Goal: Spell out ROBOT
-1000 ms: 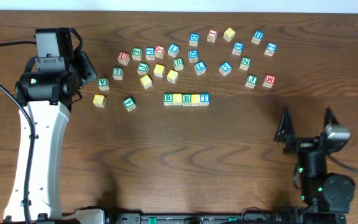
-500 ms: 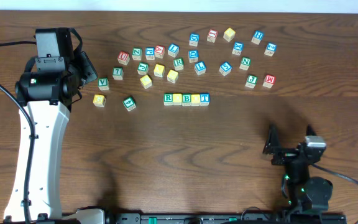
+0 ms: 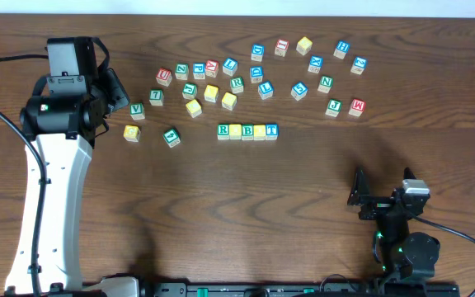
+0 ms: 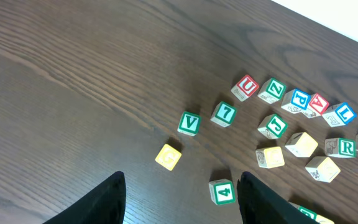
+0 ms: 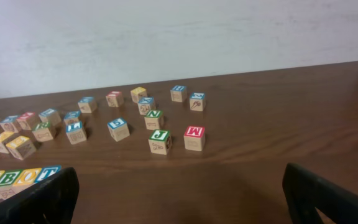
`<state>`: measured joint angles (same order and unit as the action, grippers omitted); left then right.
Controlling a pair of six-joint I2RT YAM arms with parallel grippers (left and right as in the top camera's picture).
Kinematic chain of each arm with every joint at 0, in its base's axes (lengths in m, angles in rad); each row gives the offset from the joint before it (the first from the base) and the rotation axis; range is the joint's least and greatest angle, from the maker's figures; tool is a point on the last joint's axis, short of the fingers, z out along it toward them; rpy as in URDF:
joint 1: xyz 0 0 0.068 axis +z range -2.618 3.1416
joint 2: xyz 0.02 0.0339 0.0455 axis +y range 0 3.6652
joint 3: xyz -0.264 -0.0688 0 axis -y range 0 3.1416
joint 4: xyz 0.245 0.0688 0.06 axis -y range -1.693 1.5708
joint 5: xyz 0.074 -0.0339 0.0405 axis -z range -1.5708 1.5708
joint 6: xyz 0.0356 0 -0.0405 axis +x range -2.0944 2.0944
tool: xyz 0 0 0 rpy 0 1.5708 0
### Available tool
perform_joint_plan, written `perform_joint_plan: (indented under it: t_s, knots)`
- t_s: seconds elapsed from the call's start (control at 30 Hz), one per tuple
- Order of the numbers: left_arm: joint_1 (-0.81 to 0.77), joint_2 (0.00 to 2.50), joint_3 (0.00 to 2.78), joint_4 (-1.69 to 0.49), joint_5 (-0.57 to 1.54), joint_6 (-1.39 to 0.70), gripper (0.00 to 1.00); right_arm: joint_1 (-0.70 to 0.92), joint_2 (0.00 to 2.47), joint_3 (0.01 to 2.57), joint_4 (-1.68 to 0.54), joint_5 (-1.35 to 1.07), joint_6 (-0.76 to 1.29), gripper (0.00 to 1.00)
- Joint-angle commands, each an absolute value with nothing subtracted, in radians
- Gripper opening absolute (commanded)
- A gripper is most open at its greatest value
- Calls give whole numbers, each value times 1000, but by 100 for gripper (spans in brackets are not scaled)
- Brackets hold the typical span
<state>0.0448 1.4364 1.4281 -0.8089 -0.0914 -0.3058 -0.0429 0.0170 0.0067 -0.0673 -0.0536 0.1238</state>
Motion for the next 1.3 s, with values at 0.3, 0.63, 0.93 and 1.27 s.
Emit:
perform_joint_plan:
  t_s: [0.3,0.63,0.93,1.27]
  knots:
    - [50,1436,1443,-811,-94,-292,57,-49,15,6,-71,-59,118,99]
    - [36,1349,1403,-810,-99,-283,57,-49,15,6,-71,-59,118,99]
    - [33,1052,1107,-762,-177,-258,57,-49,15,6,-71,-59,118,99]
    - [22,634,575,-287,-168,-258,57,-49,15,6,-71,-59,118,99]
